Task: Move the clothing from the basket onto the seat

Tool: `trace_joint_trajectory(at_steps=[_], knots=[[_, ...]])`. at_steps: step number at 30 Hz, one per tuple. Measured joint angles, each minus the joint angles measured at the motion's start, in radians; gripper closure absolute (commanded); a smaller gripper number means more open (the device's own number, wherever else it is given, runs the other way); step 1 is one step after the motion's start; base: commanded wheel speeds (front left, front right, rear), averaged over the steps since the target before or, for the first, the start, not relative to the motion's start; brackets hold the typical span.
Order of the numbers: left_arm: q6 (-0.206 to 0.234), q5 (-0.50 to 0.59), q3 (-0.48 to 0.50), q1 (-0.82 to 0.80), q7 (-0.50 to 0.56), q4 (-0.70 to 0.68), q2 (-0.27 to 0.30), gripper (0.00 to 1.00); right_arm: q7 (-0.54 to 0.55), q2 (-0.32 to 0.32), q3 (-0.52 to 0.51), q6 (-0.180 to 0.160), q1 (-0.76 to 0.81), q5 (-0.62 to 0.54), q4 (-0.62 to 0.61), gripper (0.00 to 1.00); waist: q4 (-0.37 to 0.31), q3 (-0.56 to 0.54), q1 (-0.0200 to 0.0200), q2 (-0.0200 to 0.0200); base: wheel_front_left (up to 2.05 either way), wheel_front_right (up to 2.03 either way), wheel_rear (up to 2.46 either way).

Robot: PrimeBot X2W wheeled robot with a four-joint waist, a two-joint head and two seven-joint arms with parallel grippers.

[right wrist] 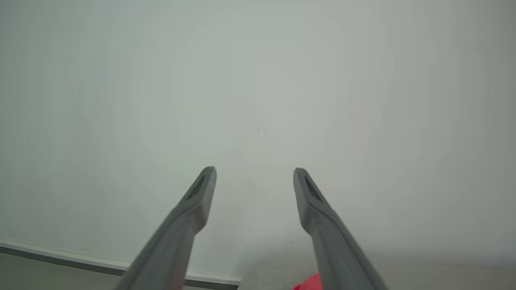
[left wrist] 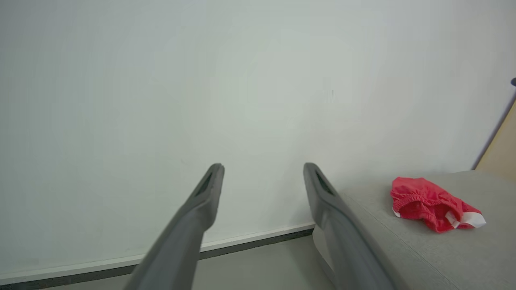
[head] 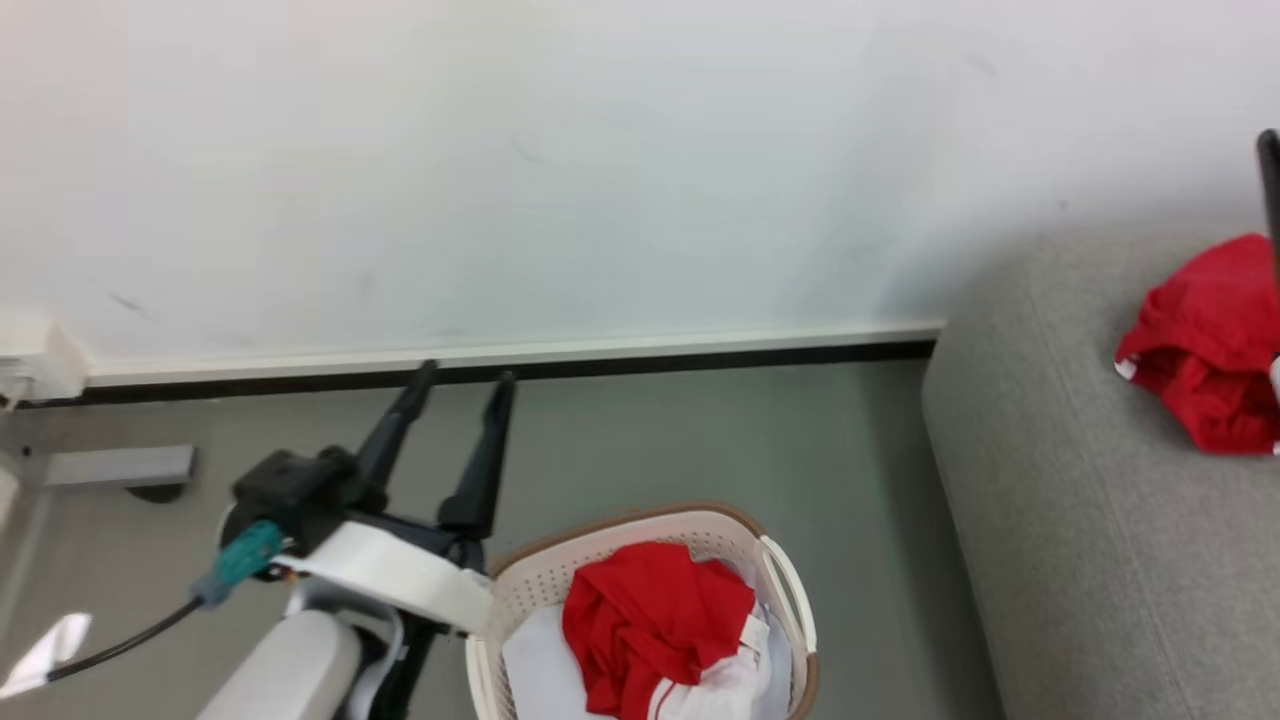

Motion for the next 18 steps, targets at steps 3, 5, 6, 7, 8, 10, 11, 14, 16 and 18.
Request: trace_joint_trajectory(at_steps=[3,5,6,7,8,10,11,14,16,18], knots=[[0.018,-0.009,0.052,0.036,-0.003,-0.011,0.012,0.0,-0.069,0.026,0.009,0.0,0.047,-0.048,-0.04,0.0,0.025,-0.022,0.0001,0.0,0.0,0.0,0.0],[0.028,-0.008,0.094,0.055,-0.004,-0.027,0.015,0.0,-0.128,0.063,0.0,0.0,0.086,-0.067,-0.059,0.0,0.042,-0.034,0.0001,0.0,0.0,0.0,0.0],[0.034,-0.007,0.115,0.065,-0.004,-0.035,0.014,0.0,-0.157,0.078,-0.002,0.0,0.108,-0.082,-0.066,0.0,0.05,-0.04,0.0001,0.0,0.0,0.0,0.0],[0.036,-0.003,0.136,0.078,-0.004,-0.04,0.015,0.0,-0.185,0.097,-0.008,0.0,0.129,-0.091,-0.072,0.0,0.058,-0.045,0.0001,0.0,0.0,0.0,0.0],[0.042,0.005,0.15,0.093,-0.004,-0.046,0.013,0.0,-0.213,0.116,-0.014,0.0,0.152,-0.1,-0.078,0.0,0.065,-0.049,0.0001,0.0,0.0,0.0,0.0],[0.046,0.014,0.188,0.125,-0.004,-0.057,0.005,0.0,-0.259,0.155,-0.016,0.0,0.197,-0.127,-0.09,0.0,0.081,-0.058,0.0001,0.0,0.0,0.0,0.0],[0.048,0.02,0.205,0.138,-0.004,-0.062,0.0,0.0,-0.281,0.174,-0.017,0.0,0.221,-0.133,-0.094,0.0,0.088,-0.062,0.0002,0.0,0.0,0.0,0.0],[0.043,0.049,0.251,0.189,-0.004,-0.076,-0.017,0.0,-0.344,0.221,-0.024,0.0,0.289,-0.159,-0.104,0.0,0.106,-0.075,0.0002,0.0,0.0,0.0,0.0],[0.043,0.066,0.286,0.223,-0.005,-0.082,-0.028,0.0,-0.374,0.247,-0.025,0.0,0.333,-0.184,-0.105,0.0,0.115,-0.084,0.0002,0.0,0.0,0.0,0.0],[0.038,0.079,0.316,0.256,-0.005,-0.086,-0.046,0.0,-0.396,0.277,-0.027,0.0,0.38,-0.187,-0.102,0.0,0.124,-0.09,0.0002,0.0,0.0,0.0,0.0]])
